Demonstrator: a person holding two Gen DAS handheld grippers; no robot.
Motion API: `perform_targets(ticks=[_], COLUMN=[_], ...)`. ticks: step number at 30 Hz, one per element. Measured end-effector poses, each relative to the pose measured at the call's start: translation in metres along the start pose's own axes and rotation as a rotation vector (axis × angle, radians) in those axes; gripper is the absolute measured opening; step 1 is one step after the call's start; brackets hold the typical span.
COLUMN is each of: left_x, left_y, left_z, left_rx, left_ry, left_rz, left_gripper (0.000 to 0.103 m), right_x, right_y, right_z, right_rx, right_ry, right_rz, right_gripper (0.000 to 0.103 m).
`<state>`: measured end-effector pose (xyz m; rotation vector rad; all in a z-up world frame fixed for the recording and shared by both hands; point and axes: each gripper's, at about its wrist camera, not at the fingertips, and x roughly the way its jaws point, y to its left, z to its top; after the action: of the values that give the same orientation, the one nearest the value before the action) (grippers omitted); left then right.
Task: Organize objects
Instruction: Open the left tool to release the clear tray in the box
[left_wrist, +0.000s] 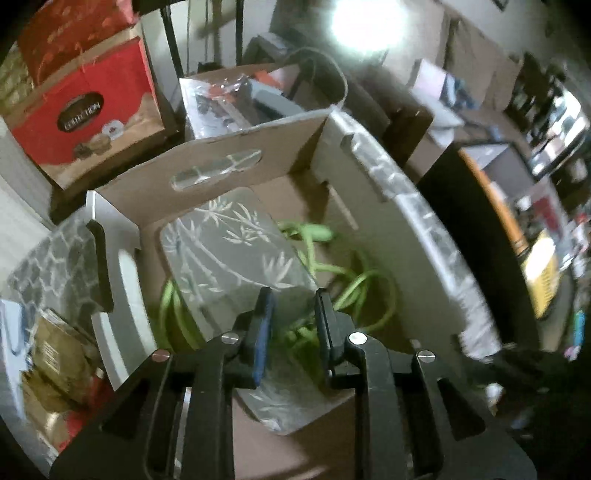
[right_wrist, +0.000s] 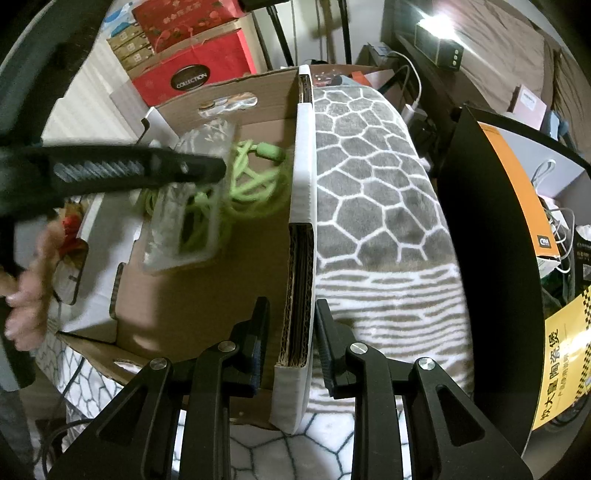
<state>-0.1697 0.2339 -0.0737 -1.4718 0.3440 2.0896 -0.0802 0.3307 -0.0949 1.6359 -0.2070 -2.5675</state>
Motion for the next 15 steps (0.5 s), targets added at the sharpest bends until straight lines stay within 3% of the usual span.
perform_targets(ticks=[8,13,15], left_x=[0.001,-0.04,-0.068], left_y=[0.021,0.04,0.047], left_z=[0.008,0.009,0.006], left_rx=[0.003,-0.048,-0.053], left_ry=[0.002,-0.075,-0.128], left_rz=[0.077,-0.01,-0.031], left_gripper=[0.019,0.021,0.033], right_x=[0.0,0.0,0.0], right_y=[0.0,0.0,0.0], right_z=[0.0,0.0,0.0], right_rx=[0.0,-0.001,-0.001], right_ry=[0.001,0.001,0.001], right_rz=[-0.001,0.0,0.0], right_gripper=[0.026,0.026,0.026])
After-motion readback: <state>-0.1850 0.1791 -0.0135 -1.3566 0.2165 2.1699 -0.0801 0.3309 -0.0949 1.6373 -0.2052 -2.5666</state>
